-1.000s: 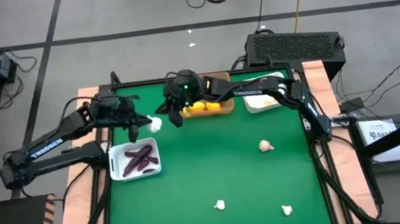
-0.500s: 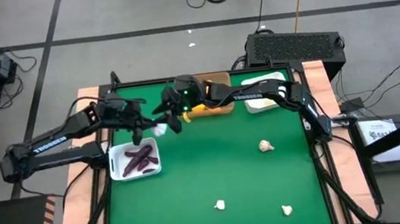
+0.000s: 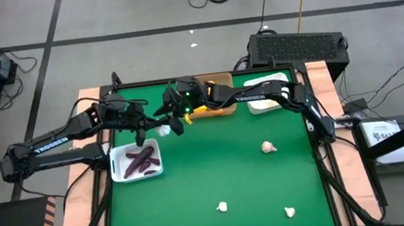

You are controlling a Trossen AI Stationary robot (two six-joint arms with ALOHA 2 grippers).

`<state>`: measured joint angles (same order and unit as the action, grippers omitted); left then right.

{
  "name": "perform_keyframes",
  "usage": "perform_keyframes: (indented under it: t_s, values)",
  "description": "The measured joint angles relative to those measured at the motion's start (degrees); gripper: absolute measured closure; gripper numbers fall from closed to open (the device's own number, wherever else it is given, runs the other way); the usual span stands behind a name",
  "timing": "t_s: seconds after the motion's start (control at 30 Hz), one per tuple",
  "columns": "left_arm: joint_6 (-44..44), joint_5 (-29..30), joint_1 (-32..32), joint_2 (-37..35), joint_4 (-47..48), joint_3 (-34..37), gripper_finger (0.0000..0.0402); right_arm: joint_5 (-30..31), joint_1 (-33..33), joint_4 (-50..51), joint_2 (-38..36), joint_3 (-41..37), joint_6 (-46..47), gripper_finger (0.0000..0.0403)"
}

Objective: Sort produce into baskets
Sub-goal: Put the garlic into the right white bin

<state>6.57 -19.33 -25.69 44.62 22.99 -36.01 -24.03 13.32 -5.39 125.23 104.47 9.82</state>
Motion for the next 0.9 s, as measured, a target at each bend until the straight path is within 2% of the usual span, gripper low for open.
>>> perform_keyframes:
  t_s: [0.7, 0.9]
  values:
    - [-1.0, 0.4, 0.0, 0.0, 0.5, 0.0, 0.0388, -0.3, 0.5, 3.4, -0.1, 0.0, -1.3, 0.0348]
    - [-0.5, 0.3, 0.0, 0.0, 0.5, 0.0, 0.0388, 0.1, 0.6, 3.5, -0.1, 0.0, -1.9, 0.0395]
